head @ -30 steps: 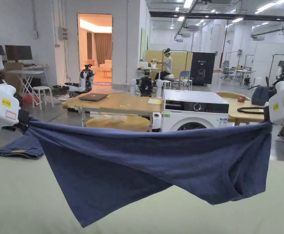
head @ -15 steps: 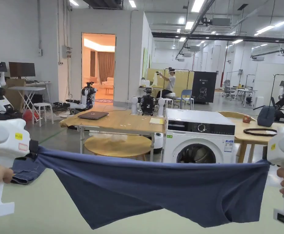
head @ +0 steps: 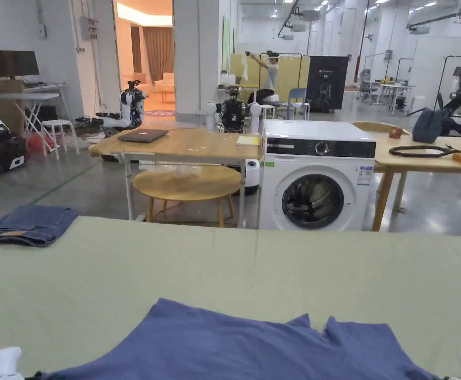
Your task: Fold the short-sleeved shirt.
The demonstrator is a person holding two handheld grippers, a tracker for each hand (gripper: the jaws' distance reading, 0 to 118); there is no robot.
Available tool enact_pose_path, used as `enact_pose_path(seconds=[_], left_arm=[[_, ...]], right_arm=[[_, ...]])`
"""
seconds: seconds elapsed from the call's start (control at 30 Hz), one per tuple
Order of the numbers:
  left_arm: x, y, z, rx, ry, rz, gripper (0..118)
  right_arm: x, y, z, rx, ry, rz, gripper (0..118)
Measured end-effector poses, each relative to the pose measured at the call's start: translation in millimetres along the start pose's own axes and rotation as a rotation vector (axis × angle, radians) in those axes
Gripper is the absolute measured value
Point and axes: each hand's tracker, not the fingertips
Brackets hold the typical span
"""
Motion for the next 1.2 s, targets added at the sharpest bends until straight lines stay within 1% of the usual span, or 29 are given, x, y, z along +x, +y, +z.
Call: enact_pose_path(seconds=[0.03, 0.1, 0.13, 0.17, 0.2, 0.23, 0.37, 0.43, 0.53, 0.57, 0.6, 0.63, 0.67, 0.7, 0.73, 0.77, 0.8, 0.83, 0.87, 0.9, 0.93, 0.97, 1.0, 1.07, 1.1, 1.13, 1.2], left_arm=[[-6.9, -22.2, 5.3, -0.013, -0.009, 0.008, 0], [-12.5, -61.8, 20.6, -0.029, -0.022, 0.044, 0], [-18.6, -76.5, 30.5, -0.029, -0.048, 0.103, 0], [-22.0, -86.7, 39.4, -0.018, -0.067, 0.147, 0], [-24.8, -96.6, 51.8, -0.012, -0.086, 0.168, 0], [-36.4, -98.6, 64.6, -0.005, -0.085, 0.152, 0], [-40.0, -113.7, 100.6, -0.003, -0.094, 0.111, 0], [-45.7, -117.3, 114.8, -0.031, -0.102, 0.103, 0], [-54.6, -121.9, 127.1, -0.039, -0.113, 0.084, 1], [-57.1, -122.8, 127.5, -0.07, -0.14, 0.121, 9], [-57.9, -123.5, 131.3, -0.047, -0.138, 0.154, 36], [-77.2, -115.4, 130.7, -0.004, -0.14, 0.185, 48], [-78.1, -110.7, 134.7, 0.003, -0.178, 0.218, 50], [-75.0, -104.5, 139.1, 0.007, -0.199, 0.26, 59], [-67.7, -98.3, 142.2, 0.013, -0.206, 0.261, 69], [-58.8, -93.2, 143.3, 0.017, -0.207, 0.242, 72], [-43.8, -86.1, 144.7, 0.028, -0.218, 0.165, 72], [-27.2, -80.7, 144.5, 0.026, -0.227, 0.101, 72], [-10.7, -77.8, 144.1, 0.023, -0.217, 0.044, 72], [21.6, -78.7, 149.9, 0.04, -0.222, -0.017, 70], [37.7, -76.6, 147.9, 0.046, -0.244, -0.059, 58], [50.9, -75.3, 146.0, 0.041, -0.258, -0.083, 30], [60.5, -74.6, 141.1, 0.042, -0.263, -0.103, 0], [75.0, -74.3, 131.0, 0.049, -0.257, -0.122, 0], [83.5, -73.2, 125.9, 0.01, -0.273, -0.137, 0], [90.0, -74.4, 122.2, -0.013, -0.292, -0.144, 0], [86.4, -71.8, 115.0, -0.006, -0.294, -0.149, 0]], right_arm=[[11.2, -21.0, 6.5, -0.04, 0.028, -0.033, 2], [29.4, -57.6, 25.3, -0.049, 0.031, -0.108, 2], [37.1, -72.7, 36.8, -0.075, 0.061, -0.12, 2], [41.6, -83.4, 47.9, -0.059, 0.052, -0.126, 2], [45.9, -95.3, 55.1, -0.052, 0.038, -0.117, 2], [50.1, -104.5, 66.7, -0.059, 0.042, -0.106, 2], [60.2, -134.9, 111.6, -0.04, 0.044, -0.046, 2], [68.7, -144.2, 126.5, -0.05, 0.041, -0.049, 2], [80.2, -153.7, 133.8, -0.065, 0.035, -0.082, 2], [83.6, -154.2, 133.2, -0.088, 0.044, -0.101, 7], [86.0, -152.0, 135.9, -0.1, 0.04, -0.113, 33], [85.3, -148.8, 140.8, -0.106, -0.017, -0.111, 69], [83.1, -142.4, 146.6, -0.094, -0.038, -0.102, 101], [80.9, -135.8, 153.4, -0.072, -0.009, -0.089, 118], [81.2, -127.7, 155.6, -0.034, 0.017, -0.066, 118], [72.6, -118.5, 163.8, 0.009, 0.027, -0.038, 118], [59.0, -108.4, 168.0, 0.009, 0.079, 0.002, 118], [45.8, -99.9, 170.9, 0.007, 0.104, 0.043, 118], [43.7, -99.5, 160.4, 0.0, 0.11, 0.067, 118], [31.2, -93.2, 160.4, -0.018, 0.134, 0.093, 111], [20.6, -88.1, 160.1, -0.038, 0.164, 0.111, 88], [12.7, -85.5, 159.9, -0.049, 0.196, 0.118, 33], [6.4, -80.1, 162.5, -0.044, 0.195, 0.118, 0], [-3.5, -78.4, 161.1, -0.006, 0.149, 0.13, 0], [-6.8, -76.9, 158.4, -0.044, 0.14, 0.175, 0], [-8.6, -78.7, 156.7, -0.057, 0.16, 0.183, 0], [-6.7, -71.4, 154.9, -0.033, 0.17, 0.162, 0]])
